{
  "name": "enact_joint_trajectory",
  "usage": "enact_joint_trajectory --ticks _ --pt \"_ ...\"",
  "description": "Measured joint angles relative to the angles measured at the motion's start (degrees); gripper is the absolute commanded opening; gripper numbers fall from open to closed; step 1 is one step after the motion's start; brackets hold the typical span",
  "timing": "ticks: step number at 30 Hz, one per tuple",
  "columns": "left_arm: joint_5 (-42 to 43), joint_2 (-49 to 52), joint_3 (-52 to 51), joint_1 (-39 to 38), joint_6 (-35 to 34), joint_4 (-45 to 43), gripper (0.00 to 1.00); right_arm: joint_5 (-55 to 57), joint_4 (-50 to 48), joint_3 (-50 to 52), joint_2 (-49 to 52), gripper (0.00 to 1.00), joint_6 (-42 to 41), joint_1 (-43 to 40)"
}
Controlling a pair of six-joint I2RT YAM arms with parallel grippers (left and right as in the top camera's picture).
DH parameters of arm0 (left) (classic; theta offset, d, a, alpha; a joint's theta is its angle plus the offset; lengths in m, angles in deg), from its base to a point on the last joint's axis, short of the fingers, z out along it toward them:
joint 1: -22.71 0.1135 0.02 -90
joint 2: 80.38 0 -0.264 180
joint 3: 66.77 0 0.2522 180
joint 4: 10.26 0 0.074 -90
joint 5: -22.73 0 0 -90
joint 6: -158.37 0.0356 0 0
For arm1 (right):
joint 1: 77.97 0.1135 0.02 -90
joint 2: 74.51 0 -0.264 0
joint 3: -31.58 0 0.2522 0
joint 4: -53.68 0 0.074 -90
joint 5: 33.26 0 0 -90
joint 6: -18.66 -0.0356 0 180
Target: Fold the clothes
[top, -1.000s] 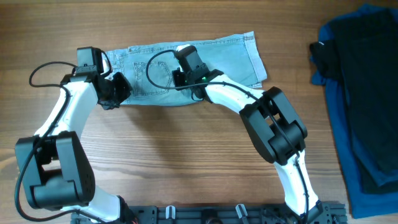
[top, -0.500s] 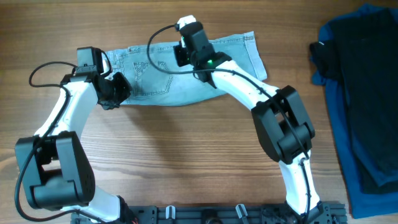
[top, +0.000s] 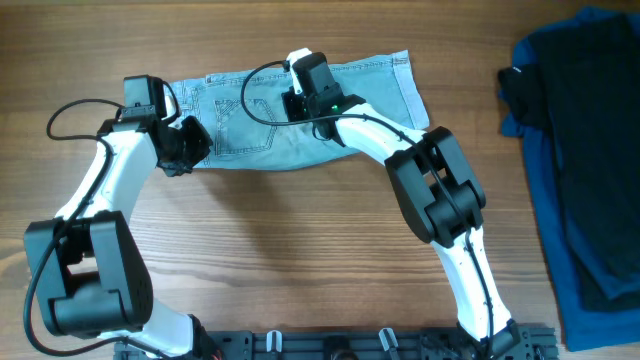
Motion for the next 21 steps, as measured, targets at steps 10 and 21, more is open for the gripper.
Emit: enact_joint_trajectory --ticks 10,21 --pt "0.0 0.0 0.0 0.0 0.0 -0.02 0.05 1.14 -4.39 -1.95 -1.4 0.04 0.79 -0.04" --pt "-0.02 0.0 0.0 0.0 0.0 -0.02 0.05 1.53 -9.73 -2.54 4.83 0.06 0.68 -0.04"
